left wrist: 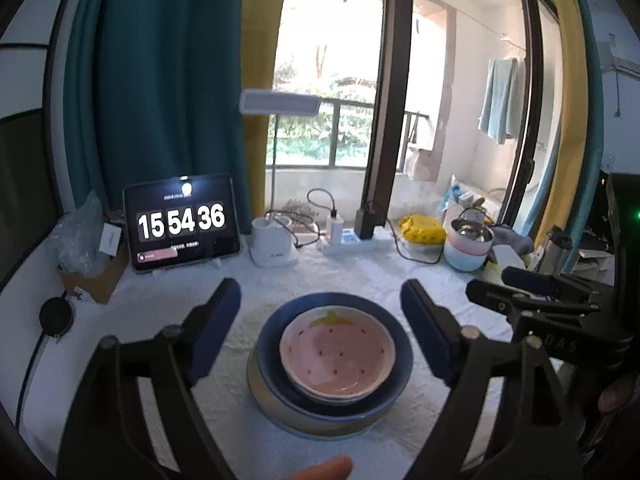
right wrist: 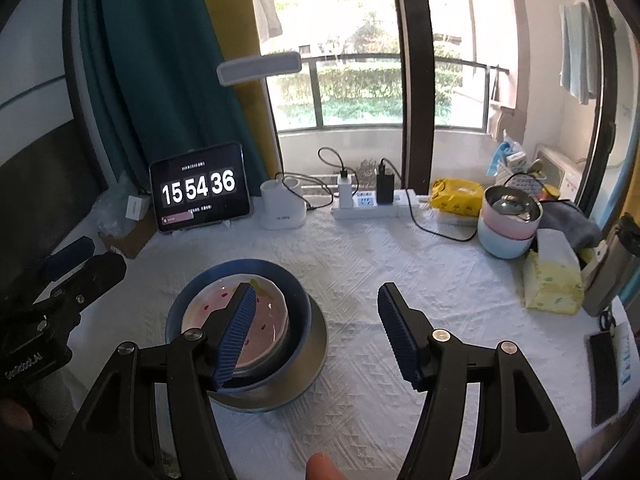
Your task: Organize plates and bowls
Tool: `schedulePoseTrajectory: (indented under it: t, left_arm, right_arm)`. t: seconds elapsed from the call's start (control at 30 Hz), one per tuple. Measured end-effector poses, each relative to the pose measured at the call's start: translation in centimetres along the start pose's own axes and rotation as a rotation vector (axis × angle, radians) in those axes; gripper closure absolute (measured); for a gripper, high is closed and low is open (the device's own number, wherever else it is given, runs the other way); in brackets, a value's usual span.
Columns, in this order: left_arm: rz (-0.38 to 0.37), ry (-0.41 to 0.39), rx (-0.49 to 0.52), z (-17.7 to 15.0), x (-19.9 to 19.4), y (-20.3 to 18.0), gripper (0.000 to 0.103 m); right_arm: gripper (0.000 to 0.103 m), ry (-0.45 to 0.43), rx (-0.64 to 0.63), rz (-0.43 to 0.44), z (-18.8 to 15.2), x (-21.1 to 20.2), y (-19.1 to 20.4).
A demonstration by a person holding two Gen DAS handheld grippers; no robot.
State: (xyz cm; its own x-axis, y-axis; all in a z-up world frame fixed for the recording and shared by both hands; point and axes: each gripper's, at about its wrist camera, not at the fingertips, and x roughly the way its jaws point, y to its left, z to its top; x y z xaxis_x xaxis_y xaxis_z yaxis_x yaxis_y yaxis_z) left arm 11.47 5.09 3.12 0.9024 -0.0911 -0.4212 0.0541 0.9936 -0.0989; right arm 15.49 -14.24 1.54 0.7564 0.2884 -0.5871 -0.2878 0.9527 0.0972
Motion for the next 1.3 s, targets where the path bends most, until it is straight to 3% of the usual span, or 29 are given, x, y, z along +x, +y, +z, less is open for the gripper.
schedulePoseTrajectory:
  t: [0.23, 1.07, 1.3]
  left_arm:
    - [-0.027, -0.06, 0.002, 0.6, -2.8, -0.9, 0.015]
    - [0.017, -0.249, 0.065, 1.7, -9.3, -4.0, 0.014]
    - [0.049, -0.304, 0.083, 1.4, -10.5, -4.7, 0.009]
  right_arm:
    - [0.036, -0.059, 0.004, -0.016, 0.1, -3.1, -0.4]
    - [0.036, -0.239, 0.009, -0.074, 0.3, -11.7, -1.9]
    - [0.036, -0.282, 0.006, -0.097, 0.2, -13.6, -2.1]
